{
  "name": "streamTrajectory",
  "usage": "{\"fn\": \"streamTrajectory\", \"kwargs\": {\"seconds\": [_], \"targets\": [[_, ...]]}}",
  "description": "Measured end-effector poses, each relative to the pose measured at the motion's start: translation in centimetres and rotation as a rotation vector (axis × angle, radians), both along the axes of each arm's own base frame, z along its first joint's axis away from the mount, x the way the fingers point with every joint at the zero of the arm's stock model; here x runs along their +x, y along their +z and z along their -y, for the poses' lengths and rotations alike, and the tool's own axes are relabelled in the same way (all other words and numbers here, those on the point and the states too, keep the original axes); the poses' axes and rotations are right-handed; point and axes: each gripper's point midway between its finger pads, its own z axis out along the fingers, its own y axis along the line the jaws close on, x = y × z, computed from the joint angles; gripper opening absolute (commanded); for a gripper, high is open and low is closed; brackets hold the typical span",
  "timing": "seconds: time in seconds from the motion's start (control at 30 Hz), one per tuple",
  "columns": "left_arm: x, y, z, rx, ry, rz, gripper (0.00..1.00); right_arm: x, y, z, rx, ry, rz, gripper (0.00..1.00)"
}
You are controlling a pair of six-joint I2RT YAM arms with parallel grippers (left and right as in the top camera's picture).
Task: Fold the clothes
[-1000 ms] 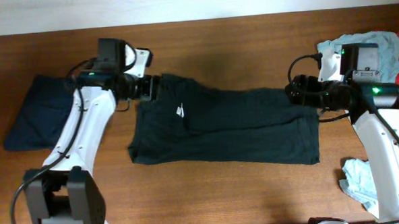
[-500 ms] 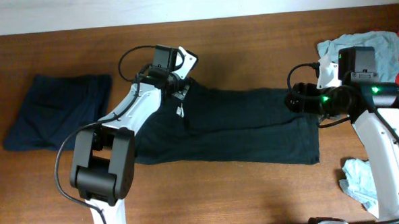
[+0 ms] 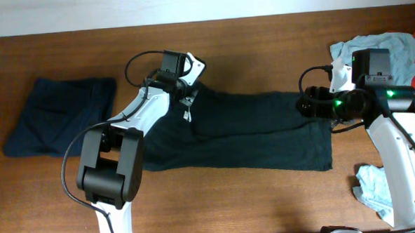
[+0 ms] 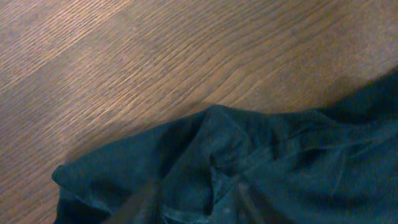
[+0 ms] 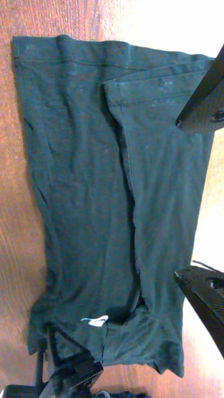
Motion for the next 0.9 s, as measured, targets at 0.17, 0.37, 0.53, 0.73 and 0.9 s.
{"fn": "streamTrajectory", "kwargs": {"seconds": [0.17, 0.37, 0.53, 0.73, 0.9], "targets": [[0.0, 0.0, 0.0, -0.001, 0.001, -0.001, 0.21, -0.1, -0.1, 0.0, 0.001, 0.000, -0.007, 0.73], [-0.5, -1.3, 0.2, -0.006, -0.008, -0.035, 0.08, -0.5, -0.3, 0.3, -0.016, -0.005, -0.026, 0.69], [-1.1, -2.1, 0.1, -0.002, -0.006, -0.079, 0.00, -0.6, -0.4, 0.4, -0.022, -0.007, -0.031, 0.69], [-0.7, 0.1, 0.2, 0.009, -0.006, -0.109, 0.00, -0.6, -0.4, 0.4, -0.022, -0.007, -0.032, 0.69], [-0.3, 3.9, 0.4, 0.016, -0.005, -0.129, 0.00, -0.6, -0.4, 0.4, -0.022, -0.007, -0.032, 0.69]]}}
